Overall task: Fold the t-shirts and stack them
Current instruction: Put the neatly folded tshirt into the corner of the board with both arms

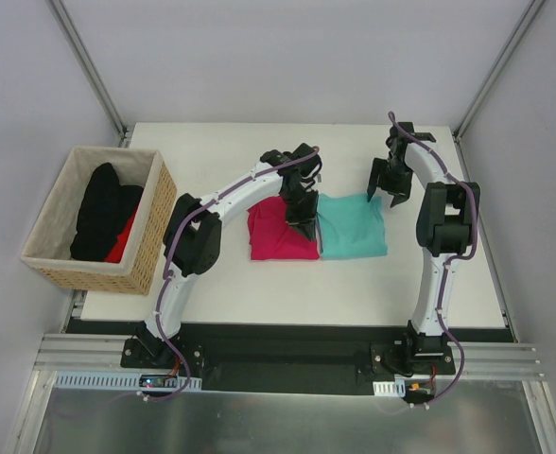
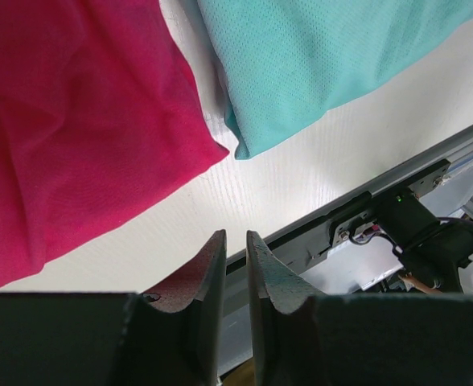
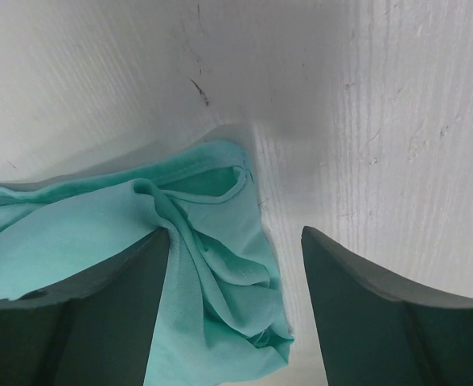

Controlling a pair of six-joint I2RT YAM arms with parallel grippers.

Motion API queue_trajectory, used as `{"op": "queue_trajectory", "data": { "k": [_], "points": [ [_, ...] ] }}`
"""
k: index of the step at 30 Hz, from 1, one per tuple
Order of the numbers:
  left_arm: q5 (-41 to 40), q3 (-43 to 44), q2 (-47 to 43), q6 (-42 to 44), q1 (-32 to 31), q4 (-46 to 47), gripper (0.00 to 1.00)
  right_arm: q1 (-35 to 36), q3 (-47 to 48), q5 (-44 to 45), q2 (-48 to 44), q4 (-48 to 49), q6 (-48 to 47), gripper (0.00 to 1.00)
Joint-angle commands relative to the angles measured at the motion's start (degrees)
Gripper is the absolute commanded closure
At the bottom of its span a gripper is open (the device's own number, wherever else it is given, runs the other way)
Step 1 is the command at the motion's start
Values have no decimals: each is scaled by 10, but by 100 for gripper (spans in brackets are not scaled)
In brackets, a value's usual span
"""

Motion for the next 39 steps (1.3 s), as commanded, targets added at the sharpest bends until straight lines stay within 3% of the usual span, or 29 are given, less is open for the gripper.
{"op": "queue_trajectory", "data": {
  "k": [1,9,20,24,28,34,39],
  "points": [
    [-6,17,-15,-1,1,-21,85,-3,13,-2,-11,-2,0,30],
    [-11,5,-23,0,4,-24,85,-3,15,-9,6,-1,3,30],
    [-11,-17,-30,-6,4,-24,85,-2,30,-26,29,-2,4,45],
    [-9,-16,-29,-7,4,-24,85,-4,32,-31,33,-4,4,58],
    [-7,-8,-25,-8,4,-24,85,-4,33,-32,36,-6,4,83],
    [0,2,-24,-10,4,-24,85,-7,35,-31,39,-10,5,98],
    [4,8,-21,-12,-1,-24,85,-8,36,-32,41,-12,4,99]
  ]
}}
